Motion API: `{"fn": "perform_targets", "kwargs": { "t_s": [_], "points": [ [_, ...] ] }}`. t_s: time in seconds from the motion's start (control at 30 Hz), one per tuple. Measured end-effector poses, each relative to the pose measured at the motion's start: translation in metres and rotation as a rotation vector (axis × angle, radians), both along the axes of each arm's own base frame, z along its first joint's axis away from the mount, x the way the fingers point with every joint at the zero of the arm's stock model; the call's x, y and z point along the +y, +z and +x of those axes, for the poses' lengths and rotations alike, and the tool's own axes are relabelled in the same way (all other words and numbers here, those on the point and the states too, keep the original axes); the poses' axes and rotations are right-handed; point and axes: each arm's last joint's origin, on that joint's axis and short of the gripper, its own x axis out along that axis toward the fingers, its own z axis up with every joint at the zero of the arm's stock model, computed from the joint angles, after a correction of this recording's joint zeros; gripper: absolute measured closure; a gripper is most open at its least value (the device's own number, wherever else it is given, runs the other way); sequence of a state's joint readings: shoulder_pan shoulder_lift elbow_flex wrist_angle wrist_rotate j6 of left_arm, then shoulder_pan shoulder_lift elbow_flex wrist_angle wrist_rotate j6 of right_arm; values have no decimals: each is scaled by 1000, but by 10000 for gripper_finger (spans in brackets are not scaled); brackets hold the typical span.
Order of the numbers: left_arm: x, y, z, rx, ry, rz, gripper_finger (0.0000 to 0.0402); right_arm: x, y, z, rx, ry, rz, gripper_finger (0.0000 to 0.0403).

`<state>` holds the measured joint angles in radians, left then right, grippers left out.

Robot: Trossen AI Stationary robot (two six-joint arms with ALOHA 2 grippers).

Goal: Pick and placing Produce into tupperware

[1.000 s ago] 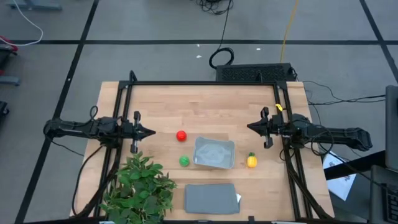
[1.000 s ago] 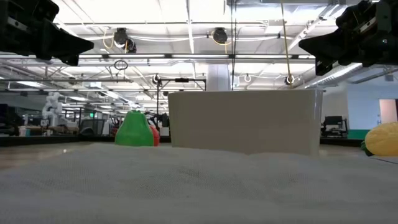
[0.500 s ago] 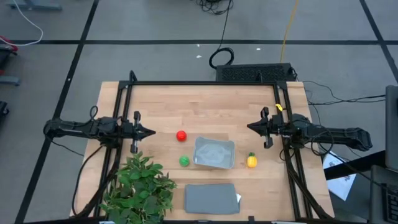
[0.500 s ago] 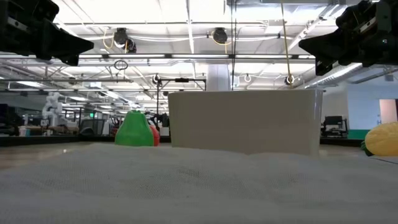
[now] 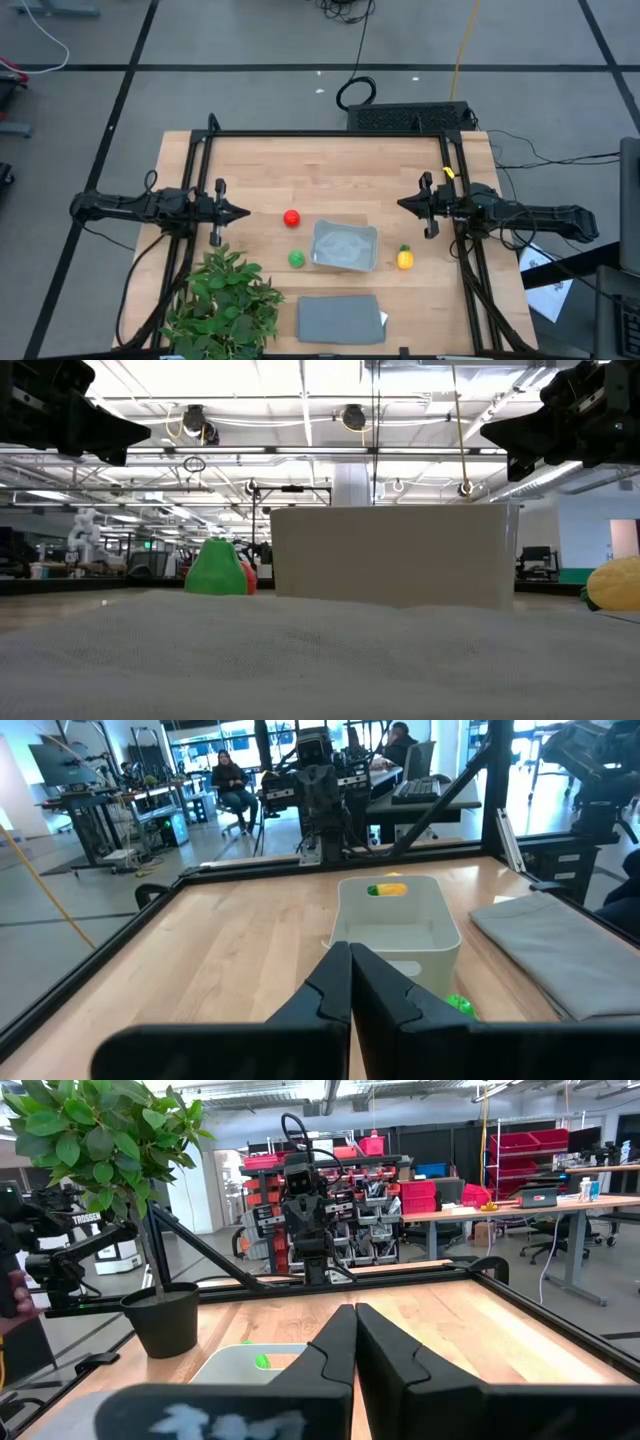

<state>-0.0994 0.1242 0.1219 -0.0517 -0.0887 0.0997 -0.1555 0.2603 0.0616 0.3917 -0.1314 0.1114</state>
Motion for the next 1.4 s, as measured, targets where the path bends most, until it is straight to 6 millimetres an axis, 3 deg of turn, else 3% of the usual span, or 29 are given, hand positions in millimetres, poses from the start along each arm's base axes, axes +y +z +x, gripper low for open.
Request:
{"fn": "perform_targets", "kwargs": {
  "t_s": [0.27, 0.6, 0.87, 1.4],
  "points": [
    [0, 6, 0, -62, 0, -28, 398, 0, 0, 0, 0, 0, 0, 403],
    [0, 14, 0, -140, -3, -203, 398, 0, 0, 0, 0, 0, 0, 403],
    [4, 14, 0, -149, 119, -172, 398, 0, 1, 0, -8, 0, -1, 403],
    [5, 8, 0, -94, 158, -165, 399, 0, 2, 0, -20, -7, -55, 403]
  ]
}}
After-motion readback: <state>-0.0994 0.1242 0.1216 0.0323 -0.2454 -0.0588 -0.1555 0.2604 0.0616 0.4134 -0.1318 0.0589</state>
